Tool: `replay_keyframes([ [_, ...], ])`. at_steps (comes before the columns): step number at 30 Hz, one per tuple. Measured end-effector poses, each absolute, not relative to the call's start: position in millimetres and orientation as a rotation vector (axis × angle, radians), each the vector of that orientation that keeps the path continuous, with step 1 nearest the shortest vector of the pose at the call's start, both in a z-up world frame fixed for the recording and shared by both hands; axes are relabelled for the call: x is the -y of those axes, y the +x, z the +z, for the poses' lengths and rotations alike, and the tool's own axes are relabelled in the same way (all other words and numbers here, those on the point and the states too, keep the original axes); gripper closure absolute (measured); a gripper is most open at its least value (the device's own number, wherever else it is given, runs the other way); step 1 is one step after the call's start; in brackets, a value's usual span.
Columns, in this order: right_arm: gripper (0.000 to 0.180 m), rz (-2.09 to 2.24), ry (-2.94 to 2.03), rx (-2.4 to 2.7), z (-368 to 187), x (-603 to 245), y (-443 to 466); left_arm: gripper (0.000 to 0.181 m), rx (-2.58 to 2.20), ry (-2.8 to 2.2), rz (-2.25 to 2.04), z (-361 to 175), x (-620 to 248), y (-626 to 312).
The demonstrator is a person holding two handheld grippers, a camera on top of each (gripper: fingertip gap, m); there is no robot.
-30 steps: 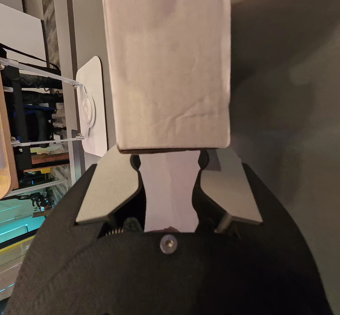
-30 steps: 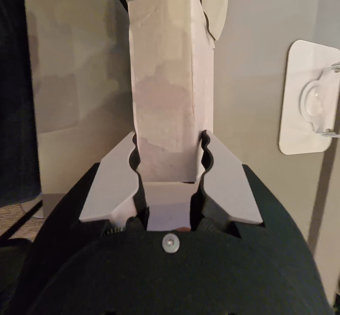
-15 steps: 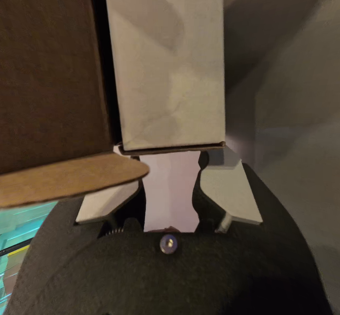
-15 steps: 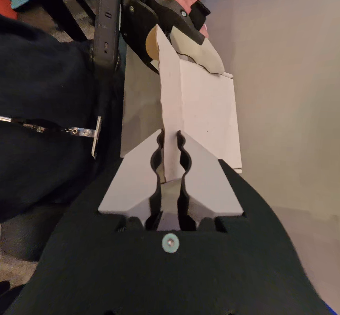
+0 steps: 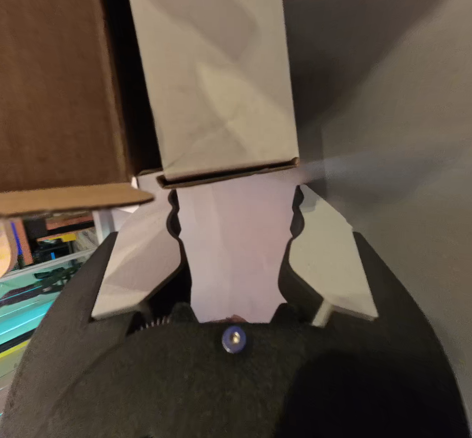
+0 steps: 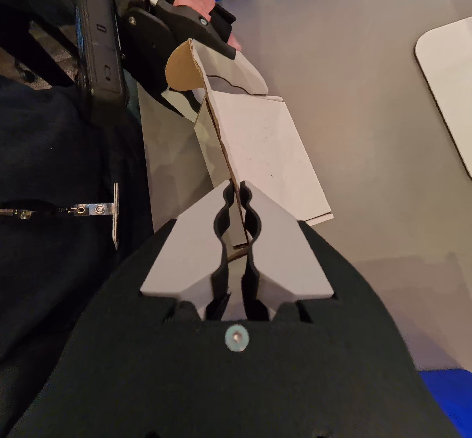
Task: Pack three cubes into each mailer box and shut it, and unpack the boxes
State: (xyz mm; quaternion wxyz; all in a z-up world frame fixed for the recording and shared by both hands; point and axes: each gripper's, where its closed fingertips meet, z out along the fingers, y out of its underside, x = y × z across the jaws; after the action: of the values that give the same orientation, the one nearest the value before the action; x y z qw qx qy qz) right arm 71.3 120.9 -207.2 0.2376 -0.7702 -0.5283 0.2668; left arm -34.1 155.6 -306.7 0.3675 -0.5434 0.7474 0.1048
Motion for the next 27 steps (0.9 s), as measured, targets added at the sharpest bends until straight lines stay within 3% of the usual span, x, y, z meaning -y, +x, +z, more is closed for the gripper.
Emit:
replay_keyframes([
  [6, 0.179, 0.705, -2.118, 1.46, -218, -115, 73, 0.108, -1.969, -1.385, 0.21, -311, -135, -39],
  [16, 0.179, 0.714, -2.106, 1.492, -219, -113, 73, 0.09, -1.833, -1.447, 0.026, -293, -137, -29],
  [20, 0.179, 0.696, -2.111, 1.504, -222, -110, 72, 0.091, -1.872, -1.404, 0.083, -299, -138, -23],
  [24, 0.178, 0.738, -2.107, 1.472, -214, -109, 72, 0.113, -1.92, -1.368, 0.135, -304, -135, -26],
  [27, 0.179, 0.738, -2.109, 1.457, -209, -113, 73, 0.105, -1.935, -1.332, 0.197, -309, -134, -27],
])
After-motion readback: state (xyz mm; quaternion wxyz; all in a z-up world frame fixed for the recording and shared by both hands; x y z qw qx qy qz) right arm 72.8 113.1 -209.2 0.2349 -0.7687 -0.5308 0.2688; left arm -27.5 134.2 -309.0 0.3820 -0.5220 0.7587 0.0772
